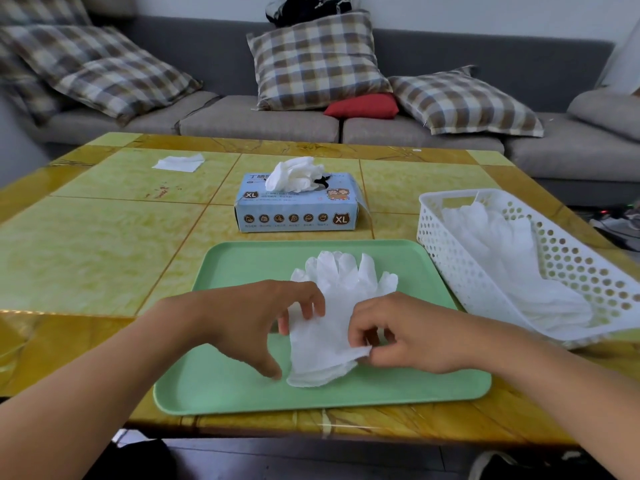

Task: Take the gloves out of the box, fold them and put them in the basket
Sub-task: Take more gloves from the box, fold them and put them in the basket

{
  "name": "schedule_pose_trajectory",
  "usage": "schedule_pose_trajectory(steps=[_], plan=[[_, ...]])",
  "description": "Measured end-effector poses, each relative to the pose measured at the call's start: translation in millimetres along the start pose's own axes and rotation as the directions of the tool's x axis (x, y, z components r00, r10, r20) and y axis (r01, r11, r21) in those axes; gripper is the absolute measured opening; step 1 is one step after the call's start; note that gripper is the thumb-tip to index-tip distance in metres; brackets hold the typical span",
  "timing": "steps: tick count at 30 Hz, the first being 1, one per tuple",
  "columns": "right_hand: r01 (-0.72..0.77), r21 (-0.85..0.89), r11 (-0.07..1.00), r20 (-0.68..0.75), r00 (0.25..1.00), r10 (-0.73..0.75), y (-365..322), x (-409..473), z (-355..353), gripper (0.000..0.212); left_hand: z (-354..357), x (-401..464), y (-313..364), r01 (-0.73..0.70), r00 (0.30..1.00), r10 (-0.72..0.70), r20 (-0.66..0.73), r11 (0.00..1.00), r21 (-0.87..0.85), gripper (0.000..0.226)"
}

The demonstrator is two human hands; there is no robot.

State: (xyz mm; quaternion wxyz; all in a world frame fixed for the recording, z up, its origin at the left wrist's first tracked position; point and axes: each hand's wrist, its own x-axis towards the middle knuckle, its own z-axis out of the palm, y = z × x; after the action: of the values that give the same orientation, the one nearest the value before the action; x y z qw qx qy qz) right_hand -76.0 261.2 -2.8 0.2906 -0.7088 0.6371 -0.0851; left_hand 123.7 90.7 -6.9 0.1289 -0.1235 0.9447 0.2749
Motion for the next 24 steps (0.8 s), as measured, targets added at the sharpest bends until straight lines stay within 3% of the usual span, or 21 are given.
schedule_pose_trajectory(steps=[3, 6, 8, 11, 12, 14, 15, 19, 22, 24], plan=[[0.013, 0.403, 0.915, -0.108, 0.994, 0.034, -2.6, 0.7, -15.1, 0.007, 6.1, 6.9, 5.0, -0.067, 0.993, 0.062, -0.097, 0.997, -0.045, 0.076], [0.064, 0.656, 0.752, -0.183, 0.98, 0.076, -0.4, 2.0, -22.2, 0.007, 14.2, 14.5, 10.1, -0.142, 0.946, 0.11, -0.306, 0.986, -0.083, 0.043], [0.076, 0.825, 0.561, -0.189, 0.971, 0.146, 1.8, 3.9, -21.9, 0.008, 10.9, 14.6, 19.5, -0.216, 0.876, 0.075, -0.476, 0.944, -0.249, 0.026], [0.068, 0.972, 0.226, -0.125, 0.961, 0.245, 2.6, 6.0, -24.9, 0.052, -5.4, 8.3, 38.8, -0.324, 0.826, -0.095, -0.556, 0.727, -0.606, 0.02], [0.078, 0.988, 0.132, -0.109, 0.963, 0.246, -0.6, 5.8, -28.1, 0.059, -11.2, 6.9, 44.3, -0.341, 0.819, -0.136, -0.558, 0.666, -0.663, 0.024], [0.153, 0.988, 0.001, -0.15, 0.968, 0.201, -10.0, 5.0, -38.2, 0.056, -21.5, 7.6, 56.4, -0.363, 0.778, -0.188, -0.599, 0.643, -0.674, 0.027], [0.192, 0.981, 0.011, -0.191, 0.967, 0.169, -16.6, 3.4, -42.8, 0.053, -26.0, 6.8, 62.0, -0.376, 0.747, -0.214, -0.63, 0.645, -0.665, 0.028], [0.306, 0.873, 0.379, -0.391, 0.904, 0.171, -37.5, -2.5, -48.9, 0.061, -41.2, 3.7, 78.2, -0.445, 0.637, -0.271, -0.721, 0.635, -0.631, 0.018], [0.383, 0.839, 0.388, -0.512, 0.797, 0.321, -47.6, -9.9, -59.0, 0.041, -52.3, -4.4, 90.5, -0.474, 0.629, -0.269, -0.73, 0.612, -0.634, 0.017], [0.404, 0.837, 0.368, -0.529, 0.769, 0.359, -50.7, -15.0, -72.7, 0.035, -63.2, -5.4, 98.4, -0.476, 0.648, -0.303, -0.699, 0.557, -0.681, 0.027]])
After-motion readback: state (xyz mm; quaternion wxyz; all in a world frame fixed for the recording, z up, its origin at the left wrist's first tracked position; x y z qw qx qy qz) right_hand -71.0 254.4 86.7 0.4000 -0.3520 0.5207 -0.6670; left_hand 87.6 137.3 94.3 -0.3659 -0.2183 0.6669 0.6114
